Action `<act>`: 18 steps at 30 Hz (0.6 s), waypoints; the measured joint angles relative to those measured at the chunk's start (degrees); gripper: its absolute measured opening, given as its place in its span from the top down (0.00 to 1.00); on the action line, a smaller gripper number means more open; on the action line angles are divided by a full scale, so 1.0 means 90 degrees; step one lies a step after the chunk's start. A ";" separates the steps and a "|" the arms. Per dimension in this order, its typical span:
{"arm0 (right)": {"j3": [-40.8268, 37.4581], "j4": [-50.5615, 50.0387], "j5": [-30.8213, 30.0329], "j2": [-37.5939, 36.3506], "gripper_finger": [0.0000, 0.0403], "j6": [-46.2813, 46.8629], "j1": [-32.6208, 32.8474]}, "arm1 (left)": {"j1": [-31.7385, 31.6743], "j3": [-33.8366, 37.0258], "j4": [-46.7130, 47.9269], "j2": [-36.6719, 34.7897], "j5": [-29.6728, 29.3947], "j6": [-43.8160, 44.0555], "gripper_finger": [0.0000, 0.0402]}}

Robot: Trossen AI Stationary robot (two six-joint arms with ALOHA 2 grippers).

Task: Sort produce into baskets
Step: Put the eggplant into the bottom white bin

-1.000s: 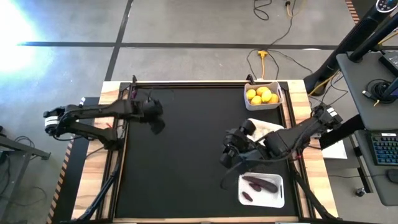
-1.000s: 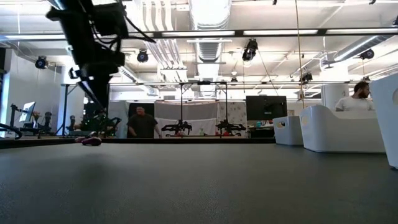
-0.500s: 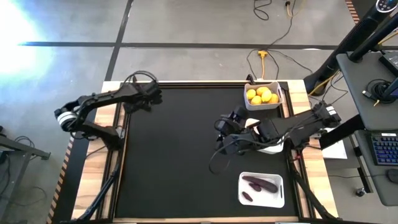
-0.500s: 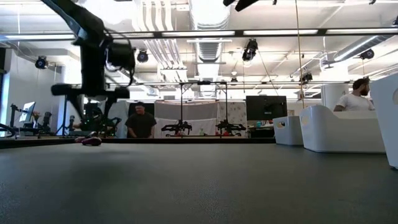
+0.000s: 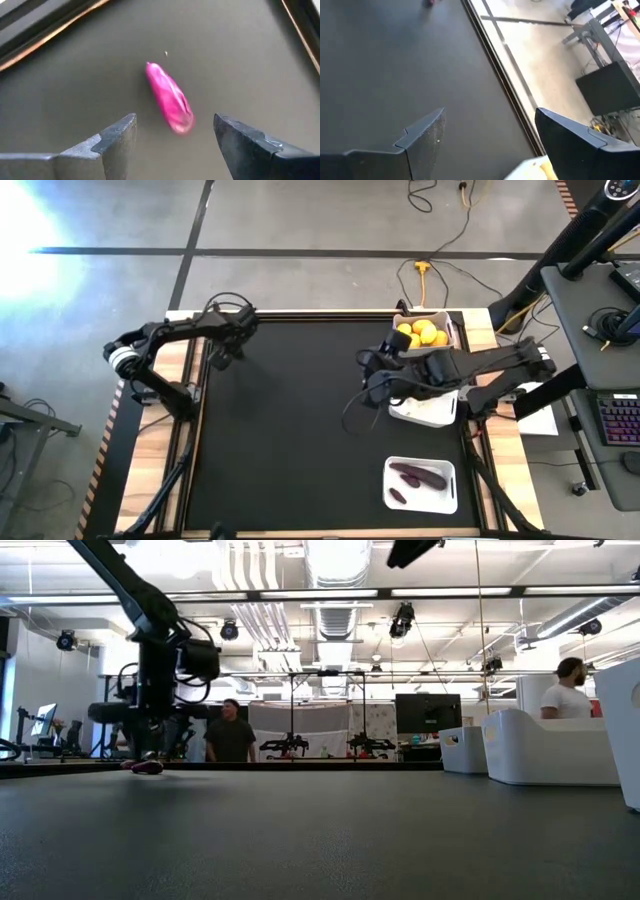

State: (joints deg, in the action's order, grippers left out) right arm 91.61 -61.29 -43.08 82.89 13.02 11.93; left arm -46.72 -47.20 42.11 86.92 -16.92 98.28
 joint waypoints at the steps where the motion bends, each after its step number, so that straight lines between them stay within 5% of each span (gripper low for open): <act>1: 0.0000 -0.0129 0.0007 -0.0033 0.25 0.0053 -0.0003 | -0.0062 0.0000 -0.0006 0.0009 -0.0011 0.0154 0.38; 11: -0.0002 -0.0976 0.0091 -0.0176 0.28 0.0939 0.0002 | -0.0685 0.0039 -0.0152 0.0014 -0.0316 0.0771 0.39; 18: -0.0002 -0.0977 0.0157 -0.0191 0.29 0.1063 0.0006 | -0.0760 0.0584 -0.0321 0.0006 0.0514 0.1824 0.44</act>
State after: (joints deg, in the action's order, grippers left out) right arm 91.59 -70.08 -41.67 81.17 22.59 11.99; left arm -53.56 -41.94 39.23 86.97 -12.29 114.70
